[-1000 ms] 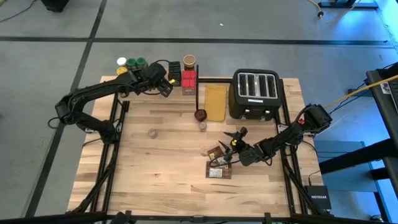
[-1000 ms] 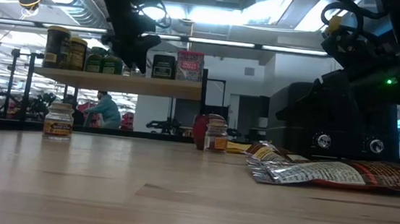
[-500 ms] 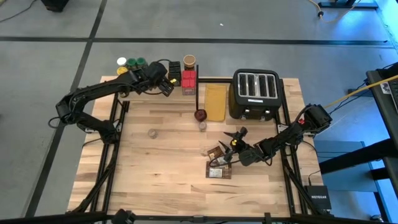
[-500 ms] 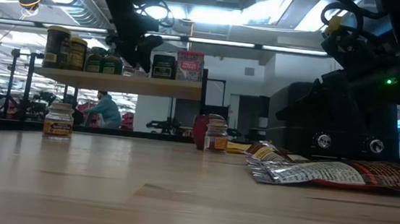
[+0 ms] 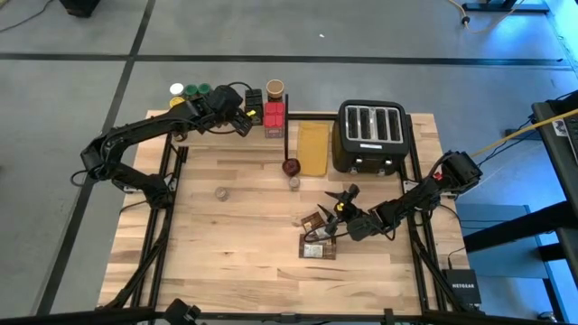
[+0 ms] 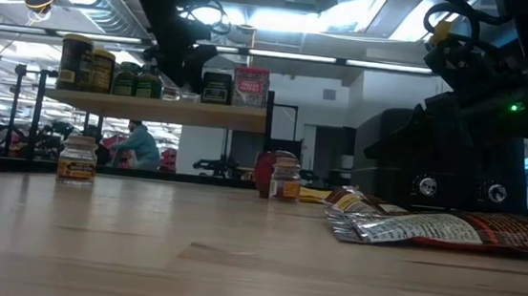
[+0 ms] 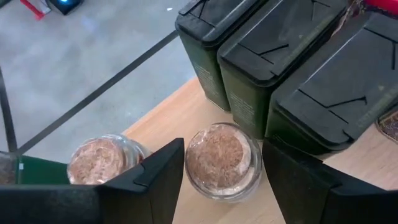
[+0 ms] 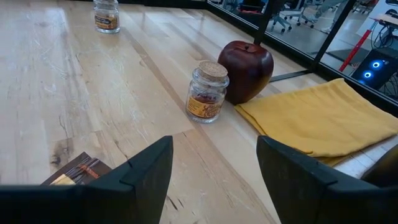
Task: Shelf spices
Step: Put the center brown seasoning bottle aligned with the other brown seasoning bottle on the shelf
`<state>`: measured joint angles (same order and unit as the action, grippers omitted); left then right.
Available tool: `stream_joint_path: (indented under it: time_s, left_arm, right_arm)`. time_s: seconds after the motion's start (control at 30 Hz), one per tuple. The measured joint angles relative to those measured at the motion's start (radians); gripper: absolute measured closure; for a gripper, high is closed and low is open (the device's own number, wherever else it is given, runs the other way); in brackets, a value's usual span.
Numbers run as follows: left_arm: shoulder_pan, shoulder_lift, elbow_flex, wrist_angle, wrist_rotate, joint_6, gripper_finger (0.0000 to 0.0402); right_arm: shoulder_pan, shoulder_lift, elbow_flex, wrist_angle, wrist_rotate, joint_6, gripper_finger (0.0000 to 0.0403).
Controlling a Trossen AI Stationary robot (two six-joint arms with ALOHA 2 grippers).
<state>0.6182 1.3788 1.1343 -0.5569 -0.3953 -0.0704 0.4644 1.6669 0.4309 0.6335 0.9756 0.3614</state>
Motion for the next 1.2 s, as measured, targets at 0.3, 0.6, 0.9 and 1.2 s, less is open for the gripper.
stream_joint_path:
  time_s: [0.3,0.6,0.9,1.2]
  left_arm:
    - [0.000,-0.030,0.000,0.018,-0.046,0.026,0.0192]
    - [-0.053,-0.137,0.001,-0.107,-0.006,0.013,0.0192]
    - [-0.098,-0.105,-0.075,-0.119,-0.003,-0.030,0.0192]
    - [-0.052,-0.076,-0.098,-0.026,-0.012,-0.027,0.0192]
  right_arm:
    - [0.000,0.000,0.000,0.000,0.000,0.000,0.0166]
    - [0.000,0.000,0.000,0.000,0.006,0.000,0.0166]
    - [0.000,0.000,0.000,0.000,0.009,0.000,0.0166]
    - [0.000,0.000,0.000,0.000,0.009,0.000,0.0166]
